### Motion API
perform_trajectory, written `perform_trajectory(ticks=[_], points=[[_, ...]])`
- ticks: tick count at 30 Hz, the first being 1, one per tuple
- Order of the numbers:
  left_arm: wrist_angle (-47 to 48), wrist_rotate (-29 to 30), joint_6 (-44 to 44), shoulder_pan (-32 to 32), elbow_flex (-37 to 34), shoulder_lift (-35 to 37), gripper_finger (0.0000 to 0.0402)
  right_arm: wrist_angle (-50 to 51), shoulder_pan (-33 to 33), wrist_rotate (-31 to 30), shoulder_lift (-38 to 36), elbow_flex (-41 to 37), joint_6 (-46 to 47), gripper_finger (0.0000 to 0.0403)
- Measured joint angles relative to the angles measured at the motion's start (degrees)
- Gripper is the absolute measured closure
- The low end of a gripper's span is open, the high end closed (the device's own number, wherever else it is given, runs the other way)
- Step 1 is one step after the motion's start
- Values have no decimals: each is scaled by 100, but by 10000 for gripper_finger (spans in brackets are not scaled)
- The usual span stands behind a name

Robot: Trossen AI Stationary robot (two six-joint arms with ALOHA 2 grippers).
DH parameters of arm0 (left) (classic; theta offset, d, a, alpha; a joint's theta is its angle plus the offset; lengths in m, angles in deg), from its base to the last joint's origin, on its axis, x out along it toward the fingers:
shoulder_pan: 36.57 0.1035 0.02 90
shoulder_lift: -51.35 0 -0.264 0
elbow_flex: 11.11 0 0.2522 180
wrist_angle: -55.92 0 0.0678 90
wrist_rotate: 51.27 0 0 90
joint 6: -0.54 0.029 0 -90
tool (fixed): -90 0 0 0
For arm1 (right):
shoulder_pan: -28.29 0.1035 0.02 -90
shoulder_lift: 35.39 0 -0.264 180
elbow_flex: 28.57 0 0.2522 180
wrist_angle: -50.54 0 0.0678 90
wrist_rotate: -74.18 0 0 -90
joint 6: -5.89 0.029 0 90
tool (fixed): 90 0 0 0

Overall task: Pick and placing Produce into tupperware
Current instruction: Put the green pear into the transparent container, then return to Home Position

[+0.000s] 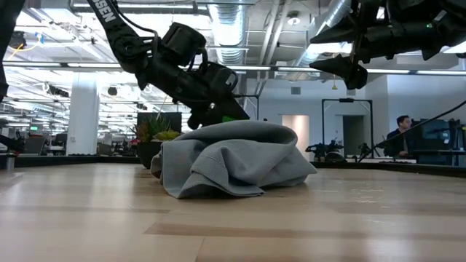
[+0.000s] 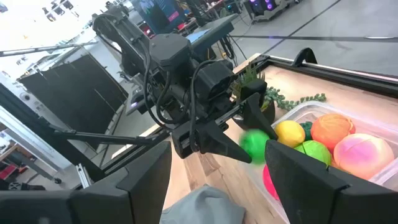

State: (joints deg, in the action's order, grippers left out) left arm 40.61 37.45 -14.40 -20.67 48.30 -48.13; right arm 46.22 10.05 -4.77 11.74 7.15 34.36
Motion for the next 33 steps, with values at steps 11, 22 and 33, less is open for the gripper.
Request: perform_trajectory(ticks=[11,22,33], points=[[-42,-2,42,0,0,2,135,0,0,0,1,0,-41,121],[-482,0,86,13,0,7,134,8,0,0,1,0,-49,121],[-493,-16,284,17,336,10,134,156,0,0,0,0,-76,121]])
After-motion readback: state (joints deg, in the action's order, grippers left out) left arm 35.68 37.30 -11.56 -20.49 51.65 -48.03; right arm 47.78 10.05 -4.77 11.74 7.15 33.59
